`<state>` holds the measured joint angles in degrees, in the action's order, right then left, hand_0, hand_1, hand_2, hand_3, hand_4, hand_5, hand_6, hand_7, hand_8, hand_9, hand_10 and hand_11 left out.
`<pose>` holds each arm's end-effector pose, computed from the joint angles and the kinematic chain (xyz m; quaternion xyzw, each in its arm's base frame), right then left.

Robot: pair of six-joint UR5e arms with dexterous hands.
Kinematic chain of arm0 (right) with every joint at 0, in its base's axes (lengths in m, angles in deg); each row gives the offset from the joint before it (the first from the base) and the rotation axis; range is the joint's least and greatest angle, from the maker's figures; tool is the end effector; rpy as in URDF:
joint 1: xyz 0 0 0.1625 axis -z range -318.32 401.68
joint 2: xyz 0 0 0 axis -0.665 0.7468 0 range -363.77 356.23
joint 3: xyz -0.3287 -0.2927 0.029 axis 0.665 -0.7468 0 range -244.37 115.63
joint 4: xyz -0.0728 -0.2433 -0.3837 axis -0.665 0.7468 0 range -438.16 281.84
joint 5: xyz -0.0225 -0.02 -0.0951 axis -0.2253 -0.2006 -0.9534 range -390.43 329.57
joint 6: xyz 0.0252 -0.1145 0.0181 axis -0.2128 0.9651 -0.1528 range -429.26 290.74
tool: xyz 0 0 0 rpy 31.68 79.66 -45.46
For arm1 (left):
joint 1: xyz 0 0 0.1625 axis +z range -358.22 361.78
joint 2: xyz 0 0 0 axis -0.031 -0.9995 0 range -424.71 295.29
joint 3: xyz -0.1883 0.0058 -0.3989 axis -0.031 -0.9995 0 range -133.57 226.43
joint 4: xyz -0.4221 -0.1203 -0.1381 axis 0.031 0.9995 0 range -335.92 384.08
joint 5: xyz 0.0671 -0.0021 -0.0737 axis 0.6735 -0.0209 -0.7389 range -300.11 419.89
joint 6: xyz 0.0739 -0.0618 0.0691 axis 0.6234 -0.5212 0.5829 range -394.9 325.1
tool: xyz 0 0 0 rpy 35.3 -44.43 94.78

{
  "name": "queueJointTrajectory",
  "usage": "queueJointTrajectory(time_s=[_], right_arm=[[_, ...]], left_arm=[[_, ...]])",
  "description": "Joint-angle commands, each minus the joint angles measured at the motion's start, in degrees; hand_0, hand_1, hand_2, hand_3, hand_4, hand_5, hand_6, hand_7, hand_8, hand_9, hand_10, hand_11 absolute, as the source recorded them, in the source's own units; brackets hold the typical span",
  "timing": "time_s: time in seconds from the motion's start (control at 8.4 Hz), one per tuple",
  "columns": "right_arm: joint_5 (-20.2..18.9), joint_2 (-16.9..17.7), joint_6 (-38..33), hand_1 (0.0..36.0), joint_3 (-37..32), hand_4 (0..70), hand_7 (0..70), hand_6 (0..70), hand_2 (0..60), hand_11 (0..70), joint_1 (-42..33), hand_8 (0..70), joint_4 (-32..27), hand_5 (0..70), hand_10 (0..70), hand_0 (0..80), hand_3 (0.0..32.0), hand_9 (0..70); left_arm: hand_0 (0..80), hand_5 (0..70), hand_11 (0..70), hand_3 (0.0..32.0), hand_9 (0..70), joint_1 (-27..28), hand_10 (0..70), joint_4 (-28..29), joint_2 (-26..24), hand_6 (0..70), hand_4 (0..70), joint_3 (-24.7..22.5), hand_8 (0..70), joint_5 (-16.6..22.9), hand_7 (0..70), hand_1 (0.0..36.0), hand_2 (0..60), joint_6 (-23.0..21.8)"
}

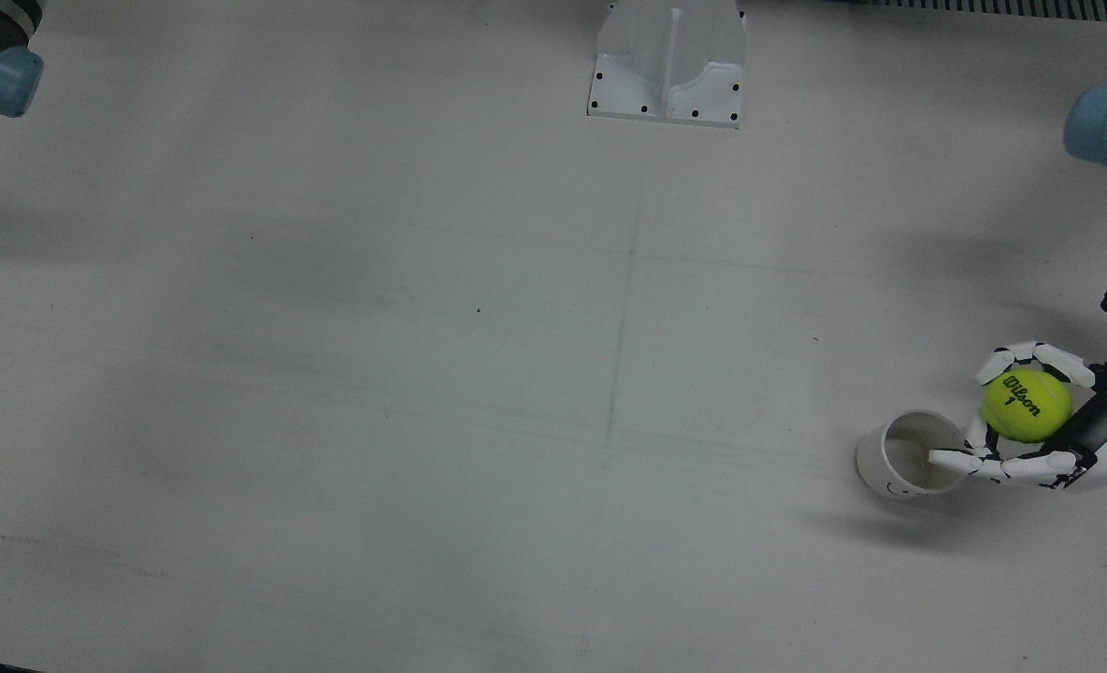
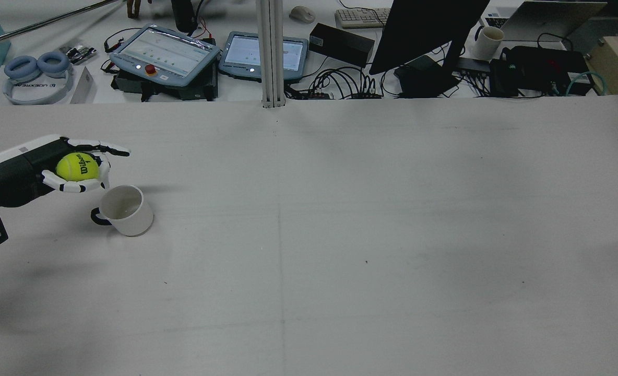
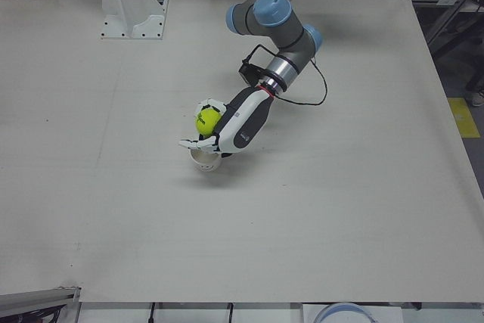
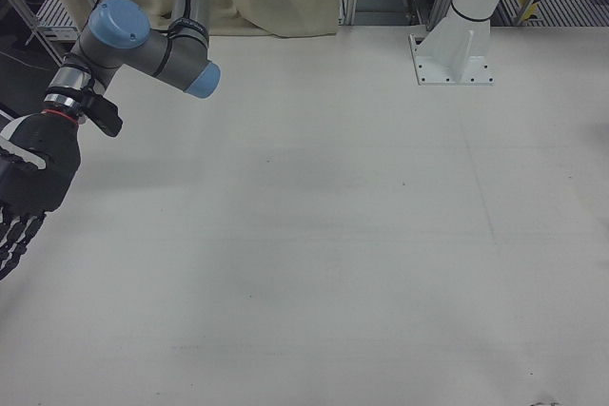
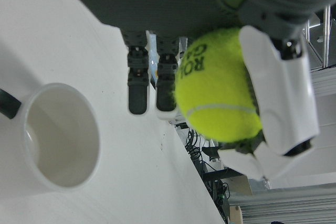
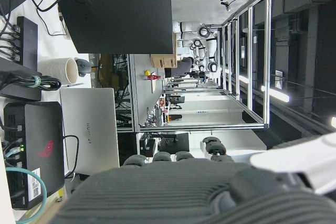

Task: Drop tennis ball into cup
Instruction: 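Open the left hand fingers to release the ball into the mug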

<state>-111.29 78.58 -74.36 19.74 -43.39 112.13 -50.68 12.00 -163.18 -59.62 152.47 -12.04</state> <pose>0.1001 -0.6108 0.7022 -0.0033 0.6533 -0.7552 0.0531 0.2658 -0.5559 0.4879 -0.1135 0.7711 -0.5324 0.3302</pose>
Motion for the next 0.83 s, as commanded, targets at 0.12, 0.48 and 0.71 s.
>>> queueJointTrajectory(time_s=[0.12,0.48,0.71], right_arm=[[0.0,-0.1,0.0,0.0,0.1,0.0,0.0,0.0,0.0,0.0,0.0,0.0,0.0,0.0,0.0,0.0,0.0,0.0],[0.0,0.0,0.0,0.0,0.1,0.0,0.0,0.0,0.0,0.0,0.0,0.0,0.0,0.0,0.0,0.0,0.0,0.0],[0.0,0.0,0.0,0.0,0.1,0.0,0.0,0.0,0.0,0.0,0.0,0.0,0.0,0.0,0.0,0.0,0.0,0.0]], left_arm=[[48.0,9.8,14.0,0.0,22.7,0.1,8.8,-0.3,-1.6,35.8,30.3,0.4,15.1,-0.1,48.2,22.4,48.4,0.0],[42.3,0.7,0.0,0.0,3.8,0.2,0.0,-0.3,-1.6,3.2,22.1,0.4,0.0,-0.1,26.2,17.6,35.8,0.0],[37.2,0.0,0.0,0.0,3.1,0.1,0.0,-0.3,-1.6,0.3,16.9,0.4,0.0,-0.1,22.9,15.0,32.0,0.0]])
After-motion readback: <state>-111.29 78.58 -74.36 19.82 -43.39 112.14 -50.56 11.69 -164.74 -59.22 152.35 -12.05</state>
